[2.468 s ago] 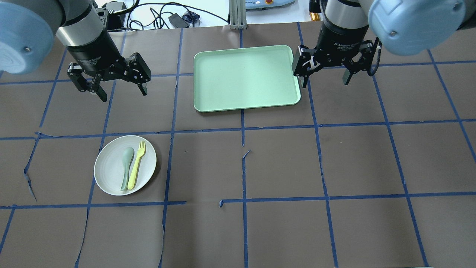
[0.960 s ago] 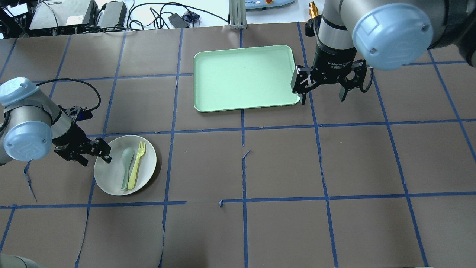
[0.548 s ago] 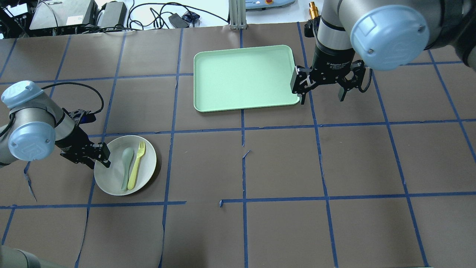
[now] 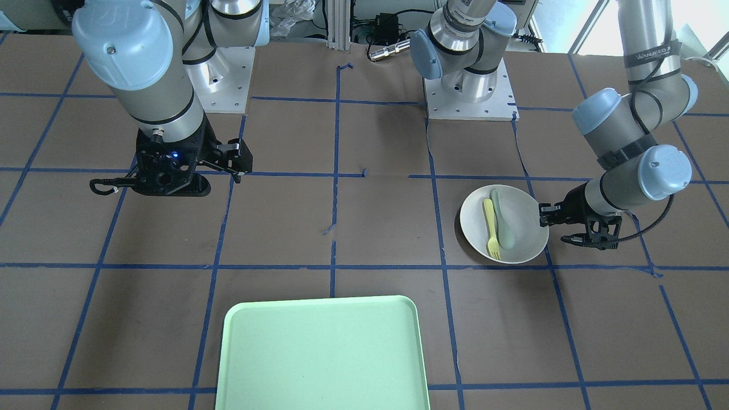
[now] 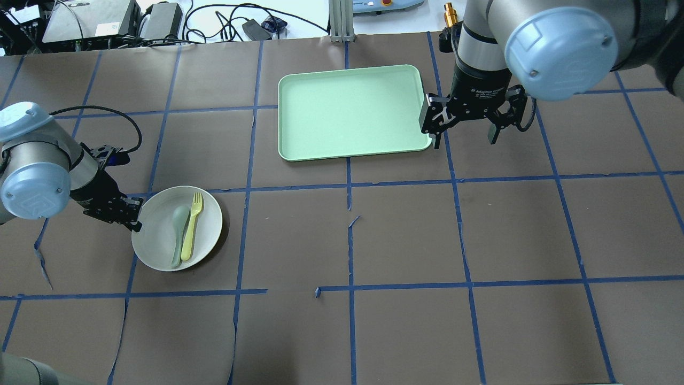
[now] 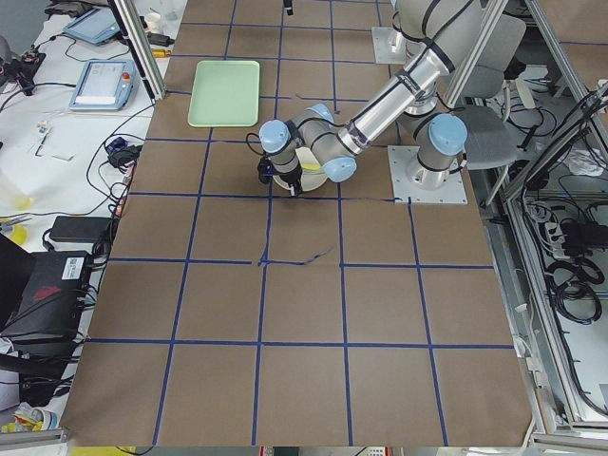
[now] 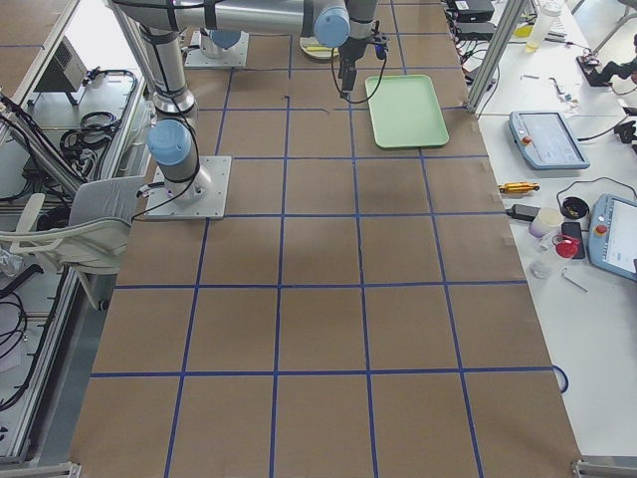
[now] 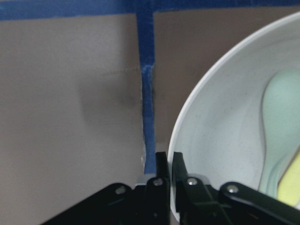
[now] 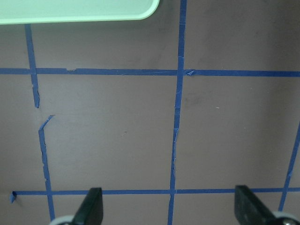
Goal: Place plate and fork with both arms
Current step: 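Close the left gripper on the plate rim, then lift and carry the plate with the left gripper onto the green tray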
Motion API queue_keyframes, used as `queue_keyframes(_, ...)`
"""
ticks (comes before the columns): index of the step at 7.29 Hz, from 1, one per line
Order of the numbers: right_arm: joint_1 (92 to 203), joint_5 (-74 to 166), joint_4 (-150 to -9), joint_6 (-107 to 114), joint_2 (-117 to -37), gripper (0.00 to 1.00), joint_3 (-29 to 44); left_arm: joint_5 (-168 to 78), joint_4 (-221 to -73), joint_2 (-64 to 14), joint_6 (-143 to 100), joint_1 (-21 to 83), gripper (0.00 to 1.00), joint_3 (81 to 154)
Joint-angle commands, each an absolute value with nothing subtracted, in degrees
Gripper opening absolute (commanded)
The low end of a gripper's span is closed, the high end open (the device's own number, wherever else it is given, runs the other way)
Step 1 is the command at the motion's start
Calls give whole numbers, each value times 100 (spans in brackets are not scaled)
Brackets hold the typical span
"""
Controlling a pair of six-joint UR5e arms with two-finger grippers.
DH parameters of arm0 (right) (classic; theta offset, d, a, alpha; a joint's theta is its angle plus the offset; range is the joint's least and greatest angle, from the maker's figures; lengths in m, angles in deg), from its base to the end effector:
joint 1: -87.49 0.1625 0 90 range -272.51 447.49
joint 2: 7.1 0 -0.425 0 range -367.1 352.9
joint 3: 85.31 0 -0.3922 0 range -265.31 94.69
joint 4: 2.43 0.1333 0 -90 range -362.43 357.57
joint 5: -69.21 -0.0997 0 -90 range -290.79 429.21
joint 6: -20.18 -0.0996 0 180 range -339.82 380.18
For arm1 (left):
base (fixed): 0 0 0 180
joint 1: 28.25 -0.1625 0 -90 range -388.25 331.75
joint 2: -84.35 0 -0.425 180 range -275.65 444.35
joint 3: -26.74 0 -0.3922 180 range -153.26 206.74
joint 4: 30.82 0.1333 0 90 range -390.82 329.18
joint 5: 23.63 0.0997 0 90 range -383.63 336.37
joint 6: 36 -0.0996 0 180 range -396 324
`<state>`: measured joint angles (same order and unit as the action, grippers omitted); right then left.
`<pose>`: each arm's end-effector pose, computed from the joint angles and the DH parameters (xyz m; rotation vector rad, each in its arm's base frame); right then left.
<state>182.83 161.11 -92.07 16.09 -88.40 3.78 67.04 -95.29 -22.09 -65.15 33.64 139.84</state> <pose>0.1795 -0.5230 0.4168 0.0373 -3.0892 -0.2151 0.1168 -0.4992 0.1997 -0.0295 -3.0163 -0.3338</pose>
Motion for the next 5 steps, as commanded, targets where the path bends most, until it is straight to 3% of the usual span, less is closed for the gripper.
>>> queue_keyframes(1,18268,16167,-9208,1632,-8840,100,381,6280,-10415,-2165,-6491,3328,0,13391)
queue_keyframes(3,18268,16167,-9208,1632,-8840,100,381,5613,-11496,-2252,-6273,3371,0,12469)
queue_keyframes(5,18268,16176,-9199,1623,-8848,100,381,4813,-11599,-2340,-5729,3685,0,12175)
